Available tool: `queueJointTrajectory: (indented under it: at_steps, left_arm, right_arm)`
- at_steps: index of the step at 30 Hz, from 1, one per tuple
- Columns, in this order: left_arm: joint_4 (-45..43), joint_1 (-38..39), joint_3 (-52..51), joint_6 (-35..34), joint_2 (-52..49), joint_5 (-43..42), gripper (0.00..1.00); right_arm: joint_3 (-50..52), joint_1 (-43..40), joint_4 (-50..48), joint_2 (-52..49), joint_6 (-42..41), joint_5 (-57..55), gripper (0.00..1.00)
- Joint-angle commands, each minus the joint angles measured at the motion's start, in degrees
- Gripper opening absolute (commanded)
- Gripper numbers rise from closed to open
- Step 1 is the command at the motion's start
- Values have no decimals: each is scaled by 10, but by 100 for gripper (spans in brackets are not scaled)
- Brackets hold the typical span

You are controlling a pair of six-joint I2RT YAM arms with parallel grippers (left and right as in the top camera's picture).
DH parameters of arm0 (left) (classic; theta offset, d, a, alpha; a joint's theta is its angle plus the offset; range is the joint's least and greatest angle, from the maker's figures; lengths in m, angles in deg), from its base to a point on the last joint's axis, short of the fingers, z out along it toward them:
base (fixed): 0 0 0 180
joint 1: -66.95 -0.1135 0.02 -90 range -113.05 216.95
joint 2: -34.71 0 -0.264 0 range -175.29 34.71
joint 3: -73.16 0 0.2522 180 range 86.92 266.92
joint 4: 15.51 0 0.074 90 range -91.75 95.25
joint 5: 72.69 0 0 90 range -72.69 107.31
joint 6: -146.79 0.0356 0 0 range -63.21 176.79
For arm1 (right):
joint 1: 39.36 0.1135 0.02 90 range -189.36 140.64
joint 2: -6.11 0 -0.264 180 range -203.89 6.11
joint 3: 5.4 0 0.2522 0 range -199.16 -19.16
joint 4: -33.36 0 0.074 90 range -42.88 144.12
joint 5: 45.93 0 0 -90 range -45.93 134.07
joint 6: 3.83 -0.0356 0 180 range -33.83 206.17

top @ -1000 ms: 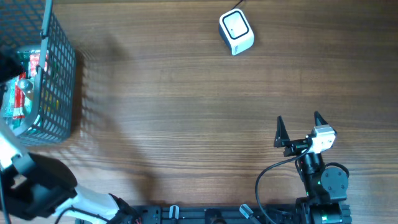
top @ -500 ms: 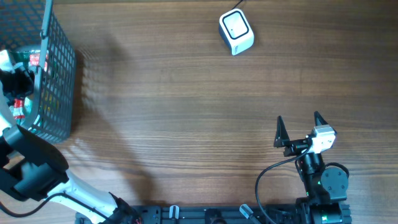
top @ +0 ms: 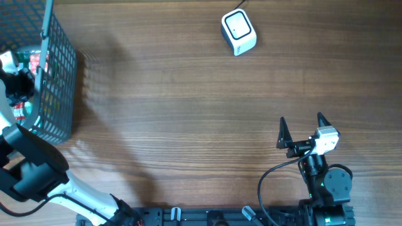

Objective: Scan the item barcode
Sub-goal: 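Grasp the yellow oil bottle with the left gripper and lift it out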

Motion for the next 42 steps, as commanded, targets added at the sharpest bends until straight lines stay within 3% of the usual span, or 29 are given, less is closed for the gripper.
queueJointTrajectory:
  at_steps: [1, 9, 18, 25, 33, 42]
  left_arm:
    - [0, -2, -5, 1, -8, -9, 43]
    - [-15, -2, -3, 0, 10, -8, 36]
    - [-122, -1, 45, -25, 185, -11, 35]
    - [-238, 17, 46, -143, 334, -29, 34]
    - [-189, 152, 46, -184, 409, -23, 33]
    - [-37, 395, 46, -200, 361, -23, 31]
  right_arm:
    - [1, -3, -2, 2, 5, 9, 100]
    - [1, -3, -2, 2, 5, 9, 100]
    - [1, -3, -2, 2, 5, 9, 100]
    - [1, -3, -2, 2, 5, 9, 100]
    - [1, -3, -2, 2, 5, 9, 100]
    - [1, -3, -2, 2, 5, 9, 100]
